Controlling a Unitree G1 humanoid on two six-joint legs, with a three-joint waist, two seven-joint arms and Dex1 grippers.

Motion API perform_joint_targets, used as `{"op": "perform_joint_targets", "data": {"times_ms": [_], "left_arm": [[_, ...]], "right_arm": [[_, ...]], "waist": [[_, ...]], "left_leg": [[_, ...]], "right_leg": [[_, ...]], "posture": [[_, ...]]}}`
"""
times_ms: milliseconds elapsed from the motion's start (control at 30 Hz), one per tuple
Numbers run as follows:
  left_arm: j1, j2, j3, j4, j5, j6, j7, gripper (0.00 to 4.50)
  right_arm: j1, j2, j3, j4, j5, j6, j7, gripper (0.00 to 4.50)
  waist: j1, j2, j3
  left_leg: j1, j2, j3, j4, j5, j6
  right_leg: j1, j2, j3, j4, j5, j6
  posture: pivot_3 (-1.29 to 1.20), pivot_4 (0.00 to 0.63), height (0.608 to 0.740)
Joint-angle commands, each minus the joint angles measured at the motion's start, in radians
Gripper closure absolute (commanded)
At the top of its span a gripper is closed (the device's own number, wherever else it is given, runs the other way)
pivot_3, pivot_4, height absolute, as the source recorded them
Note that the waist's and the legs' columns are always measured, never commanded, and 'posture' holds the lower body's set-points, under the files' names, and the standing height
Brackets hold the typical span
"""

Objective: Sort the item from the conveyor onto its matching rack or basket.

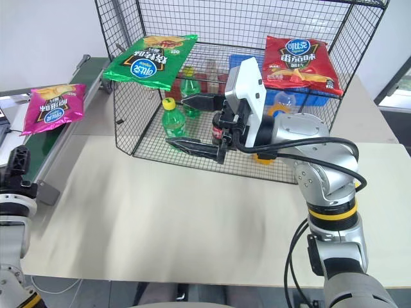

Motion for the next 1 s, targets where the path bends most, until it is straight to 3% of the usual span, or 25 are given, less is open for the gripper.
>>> {"op": "perform_joint_targets", "data": {"times_ms": [33,467,800,900,1000], "left_arm": [[0.012,0.067,0.017,0.037,-0.051,-0.012,0.024,0.12],[0.023,0.124,0.015,0.177,-0.251,-0.019,0.072,0.12],[0.011,0.116,0.022,0.208,-0.275,-0.078,0.102,0.12],[0.010,0.111,0.029,0.207,-0.275,-0.107,0.106,0.98],[0.015,0.111,0.026,0.201,-0.279,-0.121,0.103,2.40]], "right_arm": [[-0.022,0.002,-0.018,-0.025,0.014,-0.007,-0.008,0.00],[-0.017,-0.005,-0.029,-0.031,0.014,-0.005,-0.030,0.00],[-0.018,-0.009,-0.032,-0.041,0.021,0.007,-0.042,0.00],[-0.018,-0.010,-0.033,-0.043,0.024,0.012,-0.048,0.00],[-0.018,-0.010,-0.033,-0.045,0.027,0.015,-0.050,0.00]], "waist": [[-0.001,0.000,0.000],[-0.001,0.000,0.000],[-0.001,0.000,0.000],[-0.001,0.000,0.000],[-0.001,0.000,0.000]], "left_leg": [[0.000,0.000,0.000,0.000,0.000,0.000],[0.000,0.000,0.000,0.000,0.000,0.000],[0.000,0.000,0.000,0.000,0.000,0.000],[0.000,0.000,0.000,0.000,0.000,0.000],[0.000,0.000,0.000,0.000,0.000,0.000]], "right_leg": [[0.000,0.000,0.000,0.000,0.000,0.000],[0.000,-0.001,-0.001,0.000,0.000,0.000],[0.000,-0.001,0.000,0.000,0.000,0.000],[0.000,-0.001,0.000,-0.001,0.000,0.000],[0.000,-0.001,0.000,-0.001,0.000,0.000]], "posture": [[0.00,0.150,0.740],[0.00,0.150,0.740],[0.00,0.150,0.740],[0.00,0.150,0.740],[0.00,0.150,0.740]]}}
